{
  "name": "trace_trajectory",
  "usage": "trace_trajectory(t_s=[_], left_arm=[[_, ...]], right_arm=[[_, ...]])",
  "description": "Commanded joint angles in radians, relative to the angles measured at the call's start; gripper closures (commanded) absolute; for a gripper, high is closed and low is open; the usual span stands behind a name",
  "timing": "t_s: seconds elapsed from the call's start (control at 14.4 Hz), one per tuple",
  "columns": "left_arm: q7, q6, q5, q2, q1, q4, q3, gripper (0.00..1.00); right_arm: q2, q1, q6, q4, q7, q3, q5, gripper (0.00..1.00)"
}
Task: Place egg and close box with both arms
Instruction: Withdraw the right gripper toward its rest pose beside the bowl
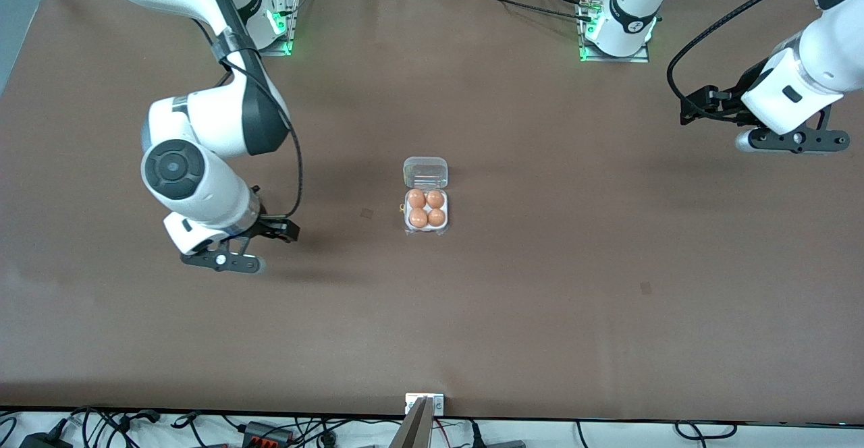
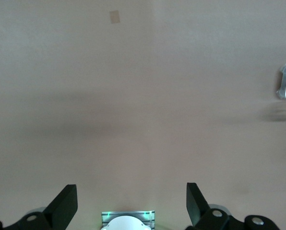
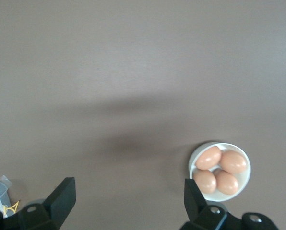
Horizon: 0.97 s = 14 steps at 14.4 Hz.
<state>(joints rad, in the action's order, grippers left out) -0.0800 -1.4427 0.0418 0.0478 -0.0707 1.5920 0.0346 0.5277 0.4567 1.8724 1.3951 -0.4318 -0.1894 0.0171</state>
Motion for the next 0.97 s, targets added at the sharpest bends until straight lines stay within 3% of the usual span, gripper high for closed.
trace_trajectory(t_s=[0.0,0.14,0.35,0.55,0.76,0.9], left_arm=[[0.055,0.024,-0.017,0.020,0.003,-0.030,0.002,0.28],[0.066,0.048,-0.013,0.023,-0.003,-0.027,0.004,0.58],[0.066,0.079,-0.011,0.023,-0.015,-0.024,0.004,0.87],[0.057,0.123,-0.010,0.012,-0.023,-0.001,0.045,0.98],[0.054,0.117,0.018,0.015,-0.035,0.008,0.061,0.99],[0.045,0.070,0.075,0.029,-0.046,0.044,0.073,0.99]], right_arm=[[-0.040,-0.033,-0.032,0.005,0.008,0.004,-0.005,0.00],[-0.054,-0.056,-0.035,0.007,0.022,0.001,-0.005,0.00],[-0.066,-0.110,-0.038,0.005,0.063,-0.002,0.004,0.00],[-0.115,-0.202,-0.041,0.010,0.117,0.014,0.007,0.00],[-0.164,-0.427,-0.081,0.010,0.125,0.193,0.003,0.00],[-0.202,-0.474,-0.099,0.010,0.186,0.222,-0.008,0.00]])
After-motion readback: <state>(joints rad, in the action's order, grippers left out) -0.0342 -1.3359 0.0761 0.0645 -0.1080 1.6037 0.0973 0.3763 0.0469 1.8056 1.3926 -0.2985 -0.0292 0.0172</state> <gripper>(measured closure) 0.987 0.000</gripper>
